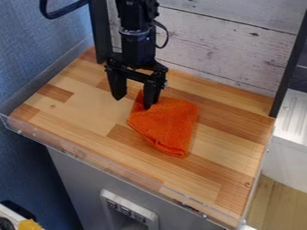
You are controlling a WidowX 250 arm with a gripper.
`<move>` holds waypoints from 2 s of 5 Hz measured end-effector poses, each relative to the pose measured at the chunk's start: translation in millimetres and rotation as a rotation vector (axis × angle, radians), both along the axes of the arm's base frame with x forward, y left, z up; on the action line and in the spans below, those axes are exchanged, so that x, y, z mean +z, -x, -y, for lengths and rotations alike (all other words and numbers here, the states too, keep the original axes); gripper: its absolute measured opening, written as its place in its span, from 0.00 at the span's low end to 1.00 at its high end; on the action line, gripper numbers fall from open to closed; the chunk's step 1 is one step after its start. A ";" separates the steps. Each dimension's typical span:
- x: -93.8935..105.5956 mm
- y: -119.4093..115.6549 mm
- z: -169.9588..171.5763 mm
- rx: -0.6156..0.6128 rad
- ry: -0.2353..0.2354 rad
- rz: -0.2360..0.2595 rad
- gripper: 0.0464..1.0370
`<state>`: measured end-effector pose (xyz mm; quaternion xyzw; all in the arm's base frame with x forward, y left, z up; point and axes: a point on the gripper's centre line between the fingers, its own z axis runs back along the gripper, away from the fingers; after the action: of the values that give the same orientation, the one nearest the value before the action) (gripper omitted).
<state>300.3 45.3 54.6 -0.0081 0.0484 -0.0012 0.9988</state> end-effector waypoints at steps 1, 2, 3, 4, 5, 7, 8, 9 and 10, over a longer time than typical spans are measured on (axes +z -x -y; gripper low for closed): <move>-6.9 6.0 2.0 0.038 0.002 -0.011 0.96; -9.5 6.9 9.2 0.083 -0.007 0.017 0.96; -8.9 5.6 15.4 0.145 -0.016 0.065 0.96; -6.5 4.1 23.8 0.199 -0.023 0.109 0.96; -8.5 7.7 31.1 0.250 -0.033 0.130 0.96; -8.9 8.4 51.8 0.328 -0.048 0.138 0.92; -3.0 2.5 61.3 0.350 -0.046 0.149 0.64; -7.3 2.0 63.1 0.369 -0.055 0.116 0.33; -15.1 2.8 63.1 0.382 -0.062 0.091 0.12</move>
<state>297.5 -17.8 39.5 0.0138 0.0009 0.1895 0.9818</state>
